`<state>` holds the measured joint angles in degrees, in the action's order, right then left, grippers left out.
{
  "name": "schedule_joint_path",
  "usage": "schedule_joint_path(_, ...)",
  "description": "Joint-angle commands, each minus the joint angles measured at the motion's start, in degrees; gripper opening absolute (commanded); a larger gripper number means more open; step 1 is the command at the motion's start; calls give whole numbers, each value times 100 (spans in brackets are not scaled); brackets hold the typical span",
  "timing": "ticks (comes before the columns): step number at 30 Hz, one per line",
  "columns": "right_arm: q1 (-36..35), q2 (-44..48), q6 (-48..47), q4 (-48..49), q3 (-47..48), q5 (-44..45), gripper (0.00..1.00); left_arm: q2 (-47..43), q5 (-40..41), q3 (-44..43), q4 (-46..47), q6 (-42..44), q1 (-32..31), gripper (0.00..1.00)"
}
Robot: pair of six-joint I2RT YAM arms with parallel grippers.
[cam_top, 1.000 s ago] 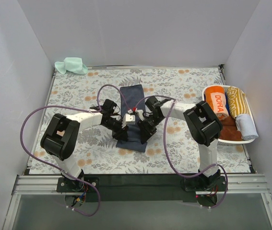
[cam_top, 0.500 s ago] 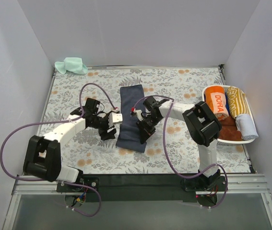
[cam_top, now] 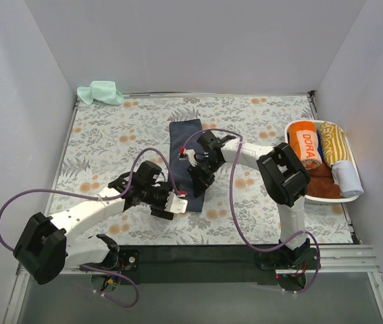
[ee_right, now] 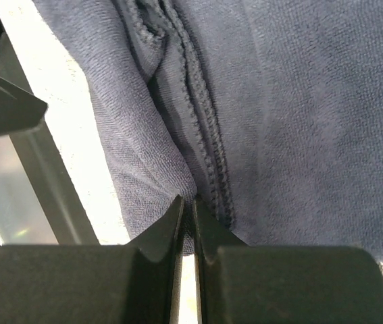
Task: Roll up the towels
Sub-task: Roll the towel
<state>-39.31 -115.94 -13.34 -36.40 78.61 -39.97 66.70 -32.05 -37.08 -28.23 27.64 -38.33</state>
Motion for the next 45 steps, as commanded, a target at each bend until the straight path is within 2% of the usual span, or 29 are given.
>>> schedule_joint_path(1, -42, -218, -160, -165, 260, 59, 11, 150, 322, 86, 511, 31, -175, 61)
schedule_joint_path(9, -50, -544, -230, -183, 295, 147, 12, 774, 471, 377, 757, 400, -474, 52)
schedule_joint_path(13, -42, -439, -327, -122, 225, 182, 12, 1205, 683, 325, 942, 23, -553, 47)
schedule_joint_path(17, 98, -131, -309, -130, 120, 174, 16, 1302, 429, 52, 321, -188, -588, 35)
schedule_joint_path(20, 476, 255, -414, -148, -144, -159, 27, 1433, 182, -176, -216, -416, -606, 25)
schedule_joint_path(21, 573, 343, -432, -174, -231, -204, 31, 1460, 156, -203, -279, -600, -606, 19)
schedule_joint_path(23, 845, 633, -546, -288, -267, -318, 43, 1452, -2, -194, -402, -768, -597, 12)
schedule_joint_path(25, 1151, 1018, -608, -438, -302, -363, 45, 1451, -116, -282, -481, -1023, -597, 7)
schedule_joint_path(28, 1504, 1799, -757, -368, -442, -171, 52, 1600, -398, -562, -858, -1329, -597, 3)
schedule_joint_path(31, 1549, 2660, -1047, -245, -618, 260, 62, 1829, -530, -791, -1000, -1427, -553, 0)
schedule_joint_path(33, 1558, 3110, -1118, 35, -1057, 577, 87, 2136, -836, -1090, -1184, -1463, -422, 0)
schedule_joint_path(35, 1523, 3708, -1267, 168, -1495, 752, 96, 2547, -1118, -1423, -1430, -1446, -238, 0)
schedule_joint_path(37, 1453, 4131, -1407, 151, -1681, 841, 97, 2839, -1539, -1626, -1658, -1411, -71, 0)
schedule_joint_path(40, 1252, 4570, -1784, 63, -1963, 815, 95, 3724, -2092, -2057, -2166, -1217, 263, 0)
schedule_joint_path(45, 671, 4748, -2102, 133, -2288, 946, 81, 4869, -2718, -2803, -3205, -515, 791, 0)
